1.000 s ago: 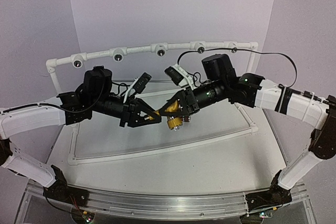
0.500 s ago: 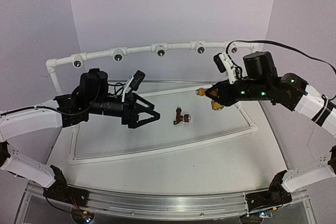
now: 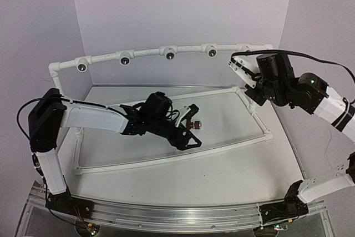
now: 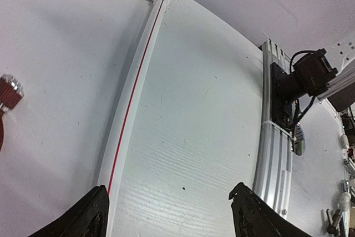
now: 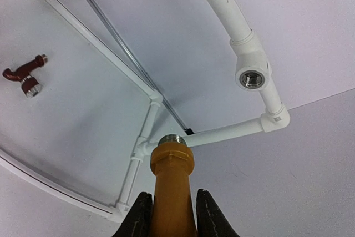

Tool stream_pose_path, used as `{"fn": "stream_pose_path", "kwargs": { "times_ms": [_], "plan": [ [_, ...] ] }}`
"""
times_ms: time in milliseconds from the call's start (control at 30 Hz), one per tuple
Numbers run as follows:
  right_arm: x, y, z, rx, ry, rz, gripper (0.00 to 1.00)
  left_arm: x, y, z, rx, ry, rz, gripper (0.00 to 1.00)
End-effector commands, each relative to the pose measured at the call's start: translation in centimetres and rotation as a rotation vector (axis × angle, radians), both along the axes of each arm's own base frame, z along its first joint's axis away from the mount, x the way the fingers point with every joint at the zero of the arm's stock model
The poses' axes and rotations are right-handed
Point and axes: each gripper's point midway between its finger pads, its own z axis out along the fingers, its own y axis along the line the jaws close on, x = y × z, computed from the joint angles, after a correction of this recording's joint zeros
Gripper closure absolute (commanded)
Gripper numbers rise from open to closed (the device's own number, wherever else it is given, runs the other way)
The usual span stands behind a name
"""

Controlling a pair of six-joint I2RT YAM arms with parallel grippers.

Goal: Install the water faucets
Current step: Hold the pipeline at the center of the board.

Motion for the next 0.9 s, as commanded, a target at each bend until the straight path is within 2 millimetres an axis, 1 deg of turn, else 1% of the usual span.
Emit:
{"fn": "stream_pose_path", "kwargs": {
  "times_ms": [0,67,167,233,300,367,400,500,533,600,667,700,733,767,800,867],
  "plan": [
    [-0.4,-2.9,1.8,-0.134,-0.076,-0.097,1.0,2.0,-5.0,0.4,-0.039,-0.124,-0.044,0.19],
    [-0.4,-3.1,2.4,-0.108,-0.082,-0.114,1.0,3.0,-6.9,-0.9,-0.031,-0.143,-0.045,0.17],
    [-0.5,-2.9,4.3,-0.036,-0.118,-0.144,1.0,4.1,-9.2,-2.8,-0.015,-0.185,-0.046,0.15],
    [-0.2,-2.5,4.3,-0.038,-0.13,-0.175,1.0,4.7,-10.6,-4.1,-0.003,-0.208,-0.042,0.15],
    [0.3,-2.7,3.6,-0.067,-0.139,-0.239,1.0,5.0,-11.9,-5.1,0.002,-0.223,-0.049,0.15],
    [0.8,-2.9,2.5,-0.128,-0.141,-0.3,1.0,5.3,-12.7,-6.2,0.031,-0.242,-0.038,0.15],
    [0.9,-3.0,2.4,-0.136,-0.149,-0.323,1.0,5.5,-13.0,-6.8,0.045,-0.246,-0.03,0.16],
    [0.6,-3.4,3.4,-0.069,-0.173,-0.34,1.0,5.1,-13.9,-8.8,0.075,-0.277,-0.054,0.19],
    [0.3,-3.7,3.9,-0.041,-0.183,-0.341,0.98,4.9,-14.2,-9.3,0.083,-0.288,-0.062,0.2],
    [-0.2,-4.3,4.6,-0.024,-0.208,-0.347,0.87,4.3,-14.8,-10.2,0.095,-0.308,-0.081,0.21],
    [-0.2,-4.5,4.4,-0.062,-0.207,-0.338,0.97,3.6,-15.2,-11.4,0.119,-0.345,-0.099,0.27],
    [-0.3,-4.5,4.2,-0.076,-0.203,-0.337,1.0,3.4,-15.3,-12.0,0.132,-0.364,-0.106,0.29],
    [-0.3,-4.4,3.9,-0.078,-0.191,-0.321,1.0,3.2,-15.4,-12.6,0.143,-0.376,-0.116,0.31],
    [-0.4,-4.1,3.6,-0.066,-0.174,-0.293,1.0,2.9,-15.3,-13.3,0.152,-0.379,-0.129,0.35],
    [-0.4,-3.7,3.1,-0.056,-0.156,-0.264,1.0,2.7,-15.2,-13.9,0.159,-0.379,-0.142,0.41],
    [0.1,-3.3,2.5,-0.097,-0.136,-0.252,1.0,2.1,-15.0,-13.9,0.156,-0.367,-0.167,0.64]
  ]
}}
